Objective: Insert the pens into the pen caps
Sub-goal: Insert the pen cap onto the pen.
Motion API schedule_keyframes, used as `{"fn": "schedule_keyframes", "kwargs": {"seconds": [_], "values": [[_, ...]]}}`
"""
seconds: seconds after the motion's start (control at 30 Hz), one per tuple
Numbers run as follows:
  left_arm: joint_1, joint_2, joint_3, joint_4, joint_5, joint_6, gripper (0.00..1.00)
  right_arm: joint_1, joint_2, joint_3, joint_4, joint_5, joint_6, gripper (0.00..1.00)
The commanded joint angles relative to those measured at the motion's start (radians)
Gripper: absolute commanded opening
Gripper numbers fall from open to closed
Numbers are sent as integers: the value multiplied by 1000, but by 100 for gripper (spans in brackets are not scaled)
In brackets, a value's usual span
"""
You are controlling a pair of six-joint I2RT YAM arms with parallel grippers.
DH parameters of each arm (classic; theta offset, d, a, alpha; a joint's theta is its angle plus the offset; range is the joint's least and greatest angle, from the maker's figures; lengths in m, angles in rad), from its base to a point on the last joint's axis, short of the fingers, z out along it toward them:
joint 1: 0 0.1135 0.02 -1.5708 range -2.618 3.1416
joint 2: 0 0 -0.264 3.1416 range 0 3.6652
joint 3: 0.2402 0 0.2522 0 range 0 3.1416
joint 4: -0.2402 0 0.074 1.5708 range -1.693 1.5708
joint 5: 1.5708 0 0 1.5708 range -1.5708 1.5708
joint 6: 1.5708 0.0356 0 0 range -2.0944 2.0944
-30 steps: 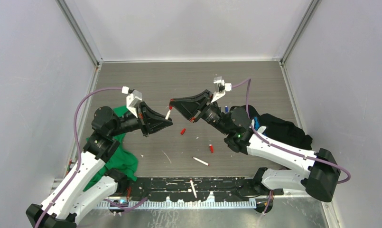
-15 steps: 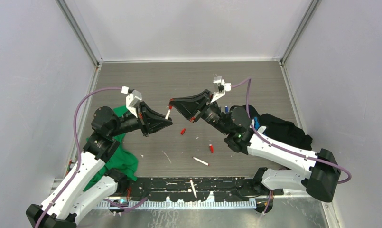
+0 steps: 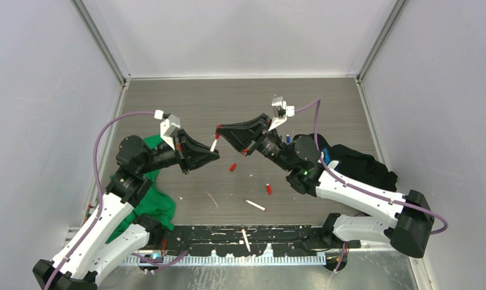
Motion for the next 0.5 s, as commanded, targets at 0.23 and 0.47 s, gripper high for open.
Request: {"fn": "schedule_keyframes", "kwargs": {"seconds": [0.23,0.47], "values": [[5,-20,9,61,-4,12,0,6,-20,45,20,-5,-15,1],[6,-21,9,60,-9,15,0,6,-34,12,8,-25,4,1]]}}
